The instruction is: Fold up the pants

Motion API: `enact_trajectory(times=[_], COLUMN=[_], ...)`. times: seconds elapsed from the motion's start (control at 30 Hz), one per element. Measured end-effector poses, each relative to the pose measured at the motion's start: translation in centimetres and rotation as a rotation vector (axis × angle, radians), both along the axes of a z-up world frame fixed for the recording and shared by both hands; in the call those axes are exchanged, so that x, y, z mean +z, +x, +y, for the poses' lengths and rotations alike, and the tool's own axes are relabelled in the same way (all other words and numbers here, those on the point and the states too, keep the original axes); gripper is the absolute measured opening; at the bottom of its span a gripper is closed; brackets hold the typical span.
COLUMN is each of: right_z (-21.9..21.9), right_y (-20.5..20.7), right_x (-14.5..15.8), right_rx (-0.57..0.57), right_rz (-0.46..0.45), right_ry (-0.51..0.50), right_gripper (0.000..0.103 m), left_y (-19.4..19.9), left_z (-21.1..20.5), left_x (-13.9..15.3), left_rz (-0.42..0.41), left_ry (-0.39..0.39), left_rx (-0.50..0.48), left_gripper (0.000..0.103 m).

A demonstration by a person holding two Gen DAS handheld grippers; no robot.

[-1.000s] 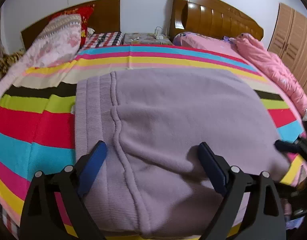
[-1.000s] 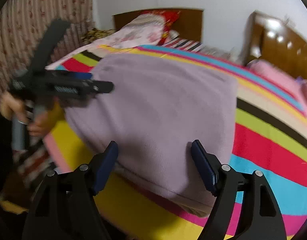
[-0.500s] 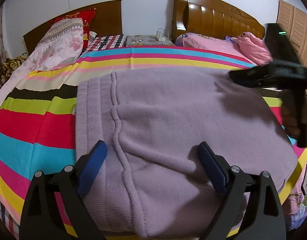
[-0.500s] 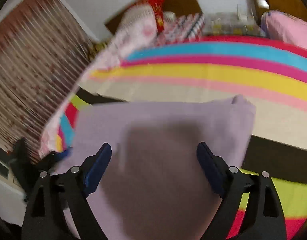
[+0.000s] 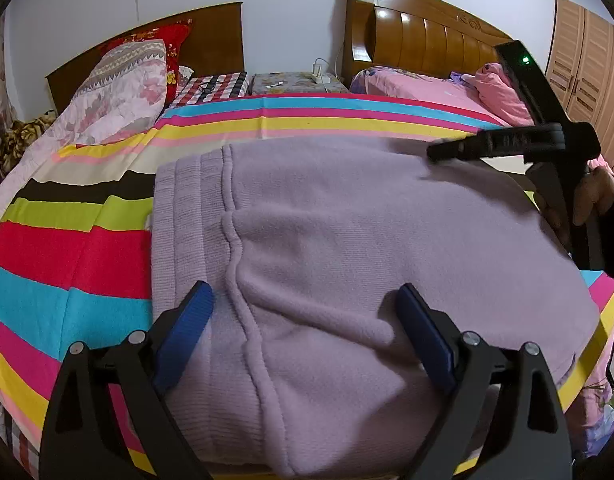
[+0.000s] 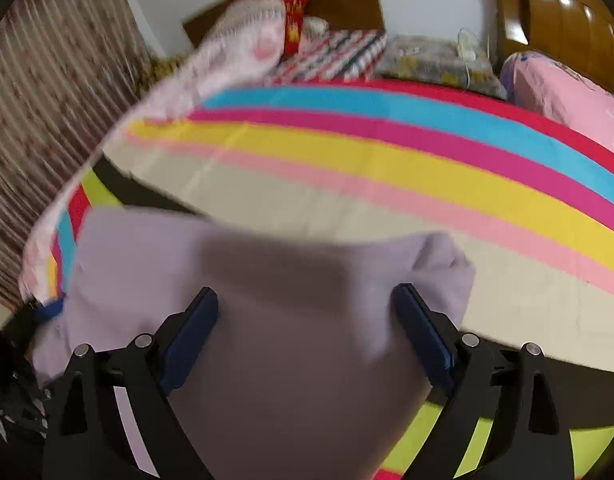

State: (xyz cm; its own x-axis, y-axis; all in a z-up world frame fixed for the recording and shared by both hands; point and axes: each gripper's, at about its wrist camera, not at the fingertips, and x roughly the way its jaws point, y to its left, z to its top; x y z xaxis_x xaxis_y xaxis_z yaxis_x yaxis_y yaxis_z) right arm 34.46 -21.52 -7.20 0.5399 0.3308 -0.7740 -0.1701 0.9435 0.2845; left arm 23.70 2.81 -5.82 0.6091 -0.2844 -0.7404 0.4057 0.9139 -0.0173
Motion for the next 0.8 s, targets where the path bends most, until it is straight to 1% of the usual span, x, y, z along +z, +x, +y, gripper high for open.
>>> enact_trajectory(times=[0.03,0.07,0.1,0.13,0.17,0.23,0.27,0.3,0.37,0.43,0.47,0.5,0.53,0.57,0.6,0.63,0.67,0.7,0.73,0.8], right_z=[-0.5,-1.2,-1.7,-2.0,-2.0,-0.8,0.3,1.5,3.8,5.9,6.7,7.3,7.4,6.8,6.3,5.9,5.8,6.0,6.2,6.0], right_y=[0.2,-0.2,-0.7,-1.4,-2.7,-6.0,-7.4,-8.9,-13.1,-16.8,-18.6,-19.7,-20.7,-22.3,-23.4,-24.2,-24.9,-25.8,-27.4,-29.1], right_x=[0.3,1.0,1.6,2.2,3.0,4.3,4.4,4.4,4.0,3.0,2.2,1.3,0.5,0.4,0.6,0.8,0.9,1.2,1.8,2.5], right_rx=[-0.047,-0.133,-0.215,-0.266,-0.264,-0.189,-0.151,-0.12,-0.095,-0.056,-0.059,-0.067,-0.07,-0.094,-0.112,-0.113,-0.114,-0.118,-0.117,-0.131], right_rz=[-0.014,-0.04,-0.061,-0.07,-0.085,-0.131,-0.129,-0.125,-0.153,-0.187,-0.202,-0.192,-0.179,-0.186,-0.179,-0.161,-0.142,-0.156,-0.196,-0.255], right_ry=[0.019,0.015,-0.015,-0.028,0.014,0.101,0.085,0.043,-0.086,-0.173,-0.239,-0.289,-0.296,-0.262,-0.223,-0.205,-0.213,-0.237,-0.25,-0.233], right_gripper=[0.087,0.088,0.088,0.088,0.088,0.088,0.088,0.088,0.088,0.088,0.088,0.088,0.088,0.089,0.089,0.089,0.089,0.089,0.089,0.089], left_y=[0.0,0.0,0.0,0.0,0.0,-0.2,-0.2,-0.3,-0.3,-0.2,-0.4,-0.7,-1.3,-1.8,-2.7,-3.9,-5.6,-6.9,-8.3,-11.4], left_z=[0.0,0.0,0.0,0.0,-0.2,-0.4,-0.5,-0.6,-0.8,-0.9,-1.2,-1.4,-1.8,-2.0,-2.3,-2.6,-3.0,-3.1,-3.4,-4.0], left_x=[0.0,0.0,0.0,0.0,0.0,0.0,-0.1,-0.1,0.0,0.0,0.2,0.4,0.7,1.0,1.4,1.9,2.8,3.4,4.0,5.4], left_rz=[-0.001,-0.001,-0.002,-0.002,-0.003,-0.007,-0.011,-0.012,-0.012,-0.011,-0.02,-0.031,-0.045,-0.056,-0.074,-0.101,-0.143,-0.169,-0.191,-0.238], left_ry=[0.0,0.001,0.001,0.002,0.007,0.015,0.021,0.024,0.028,0.029,0.043,0.062,0.086,0.112,0.137,0.148,0.141,0.127,0.113,0.093], left_rx=[0.001,0.002,0.004,0.005,0.008,0.014,0.018,0.02,0.023,0.024,0.028,0.043,0.076,0.112,0.15,0.171,0.183,0.188,0.194,0.215], left_gripper=[0.092,0.092,0.092,0.092,0.092,0.092,0.093,0.093,0.093,0.094,0.095,0.095,0.097,0.099,0.101,0.101,0.101,0.101,0.101,0.101])
